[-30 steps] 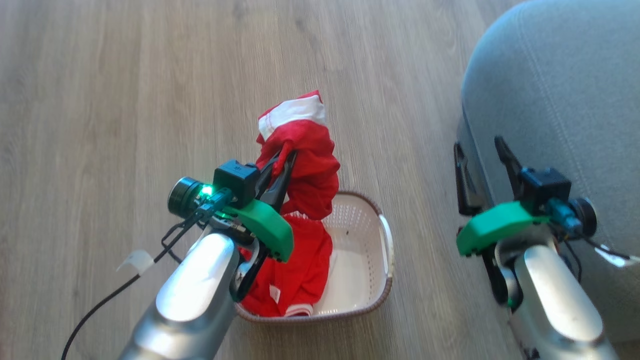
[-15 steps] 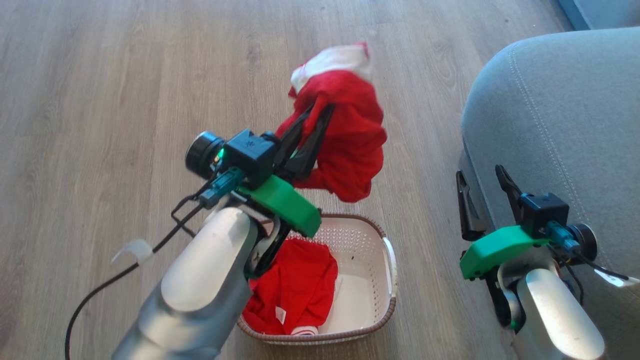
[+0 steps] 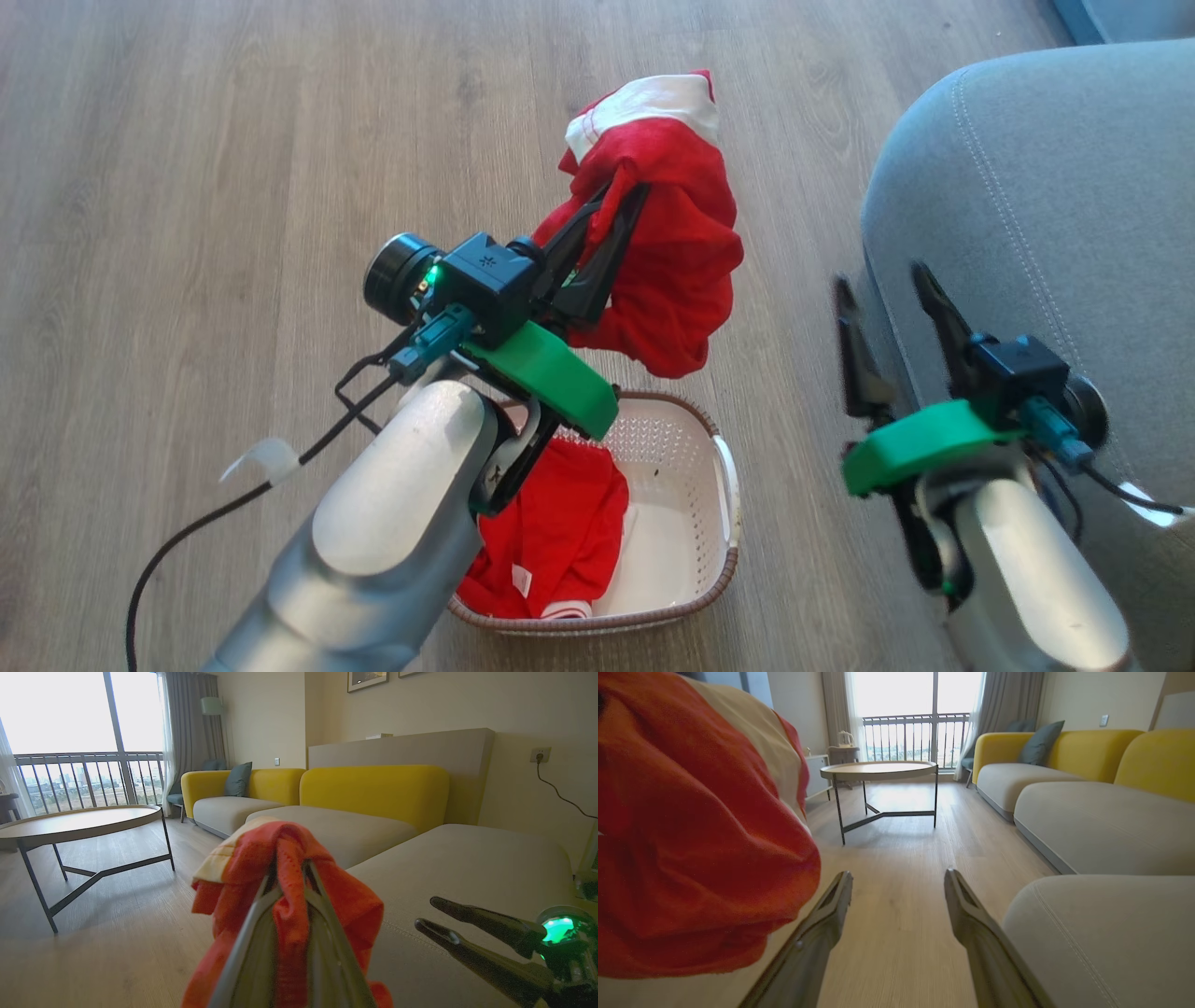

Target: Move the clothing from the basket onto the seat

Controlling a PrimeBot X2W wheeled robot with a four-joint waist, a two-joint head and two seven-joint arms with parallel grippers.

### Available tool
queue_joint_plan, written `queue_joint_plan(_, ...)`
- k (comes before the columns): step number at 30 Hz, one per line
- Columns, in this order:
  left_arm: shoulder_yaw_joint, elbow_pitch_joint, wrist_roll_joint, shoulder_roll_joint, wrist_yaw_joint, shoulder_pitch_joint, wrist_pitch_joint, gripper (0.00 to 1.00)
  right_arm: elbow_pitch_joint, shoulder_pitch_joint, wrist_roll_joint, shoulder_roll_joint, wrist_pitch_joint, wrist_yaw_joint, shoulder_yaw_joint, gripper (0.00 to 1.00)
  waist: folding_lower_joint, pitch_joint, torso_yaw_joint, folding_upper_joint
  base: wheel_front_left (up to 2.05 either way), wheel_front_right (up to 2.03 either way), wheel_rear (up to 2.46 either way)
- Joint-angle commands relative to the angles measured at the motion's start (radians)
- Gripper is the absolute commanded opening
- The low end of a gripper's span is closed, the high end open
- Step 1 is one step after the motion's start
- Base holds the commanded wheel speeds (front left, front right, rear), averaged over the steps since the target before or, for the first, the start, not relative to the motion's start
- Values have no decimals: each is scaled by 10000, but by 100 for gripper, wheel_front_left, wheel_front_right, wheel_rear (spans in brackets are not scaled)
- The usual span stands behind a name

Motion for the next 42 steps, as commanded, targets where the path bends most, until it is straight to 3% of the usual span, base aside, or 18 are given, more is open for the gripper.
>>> queue_joint_plan(1,303,-297,10,43,69,-630,-62,0,-1031,-429,148,49,-49,23,555,100,1,42,-15,-1,0,0,0)
queue_joint_plan(6,243,-264,16,43,50,-623,-63,0,-2073,-782,436,-204,-49,23,1871,100,1,138,26,-1,0,0,0)
queue_joint_plan(11,124,-283,-29,43,41,-624,-63,0,-2257,-1216,427,-522,-49,23,2850,100,1,189,117,-1,0,0,0)
queue_joint_plan(17,-299,-362,-143,43,-13,-620,-63,0,-820,-2158,315,-626,-49,23,4004,100,1,250,347,-1,0,0,0)
queue_joint_plan(25,-772,-466,-380,43,-56,-679,-63,0,1284,-3208,390,-144,-49,23,4617,99,1,374,674,-1,0,0,0)
queue_joint_plan(27,-843,-451,-431,43,-71,-660,-63,0,1553,-3396,457,-26,-49,23,4659,22,1,403,729,-1,0,0,0)
queue_joint_plan(28,-869,-438,-434,43,-76,-654,-63,0,1630,-3474,518,24,-49,23,4689,0,1,421,750,-1,0,0,0)
queue_joint_plan(36,-793,-303,-398,43,-92,-575,-63,0,1597,-3557,766,72,-49,23,4659,0,1,512,712,-1,0,0,0)
queue_joint_plan(37,-797,-248,-355,43,-107,-549,-63,5,1561,-3523,769,49,-49,23,4638,0,1,515,681,-1,0,0,0)
queue_joint_plan(39,-772,-224,-336,43,-146,-490,-63,100,1464,-3469,772,14,-49,23,4596,0,1,536,619,-1,0,0,0)
queue_joint_plan(42,-715,-171,-250,43,-212,-428,-63,100,1205,-3390,750,-41,-49,23,4471,0,1,563,534,-1,0,0,0)
